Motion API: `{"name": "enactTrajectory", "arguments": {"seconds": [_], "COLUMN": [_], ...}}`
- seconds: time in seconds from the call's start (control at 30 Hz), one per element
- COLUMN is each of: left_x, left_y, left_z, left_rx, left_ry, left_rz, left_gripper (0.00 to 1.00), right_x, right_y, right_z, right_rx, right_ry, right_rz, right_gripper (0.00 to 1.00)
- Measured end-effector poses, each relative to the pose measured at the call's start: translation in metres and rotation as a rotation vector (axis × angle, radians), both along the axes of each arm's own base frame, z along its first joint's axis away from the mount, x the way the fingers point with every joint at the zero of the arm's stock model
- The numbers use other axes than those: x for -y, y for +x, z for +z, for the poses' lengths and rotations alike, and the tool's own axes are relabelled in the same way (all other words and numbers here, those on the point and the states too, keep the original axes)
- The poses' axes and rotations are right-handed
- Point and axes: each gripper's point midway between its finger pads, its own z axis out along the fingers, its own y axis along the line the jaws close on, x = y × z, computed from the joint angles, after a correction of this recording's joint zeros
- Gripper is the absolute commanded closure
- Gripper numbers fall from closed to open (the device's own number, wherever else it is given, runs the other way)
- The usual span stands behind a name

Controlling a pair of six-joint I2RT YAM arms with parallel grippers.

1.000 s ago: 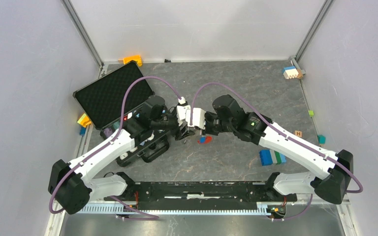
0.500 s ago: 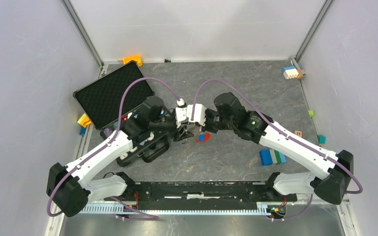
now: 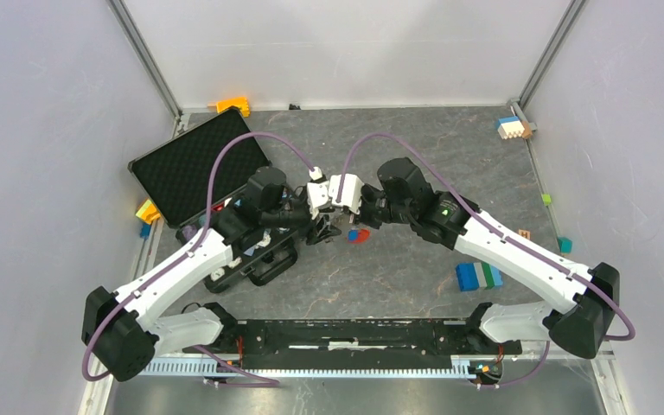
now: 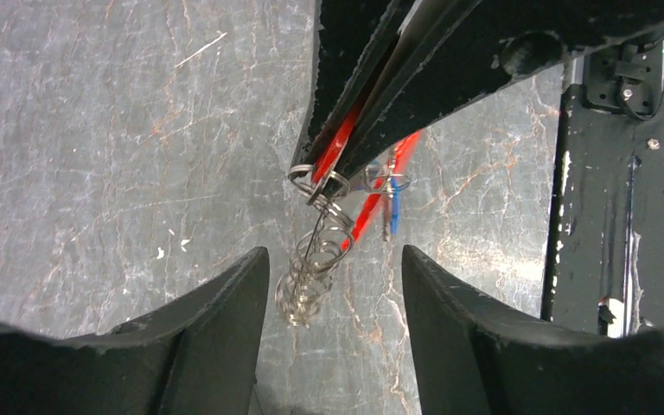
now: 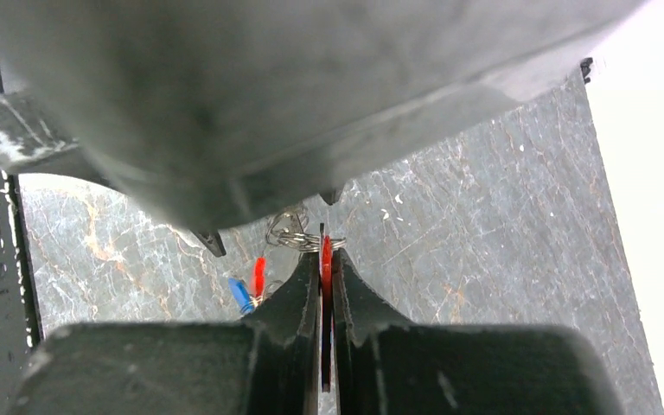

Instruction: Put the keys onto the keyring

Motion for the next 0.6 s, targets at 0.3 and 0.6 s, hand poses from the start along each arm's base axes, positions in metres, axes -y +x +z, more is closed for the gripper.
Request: {"name": "enactTrajectory", "arguments": {"seconds": [0.3, 0.6], "left_x": [-0.013, -0.024], "left_y": [-0.001, -0.004], "left_z": [0.004, 0.013], "left_rx": [0.073, 0.104], "left_ry": [0.1, 0.15], "left_rz": [-0.031, -0.033], "left_gripper": [0.3, 0.32], "right_x": [0.001, 0.0], "right_y": [0.006, 0.014], "right_z": [0.004, 0.012], "right_rx": [0.014, 0.026], "right_ry": [0.014, 0.049], "right_rz": [-0.021, -0.062], "right_gripper": [1.0, 1.0]}}
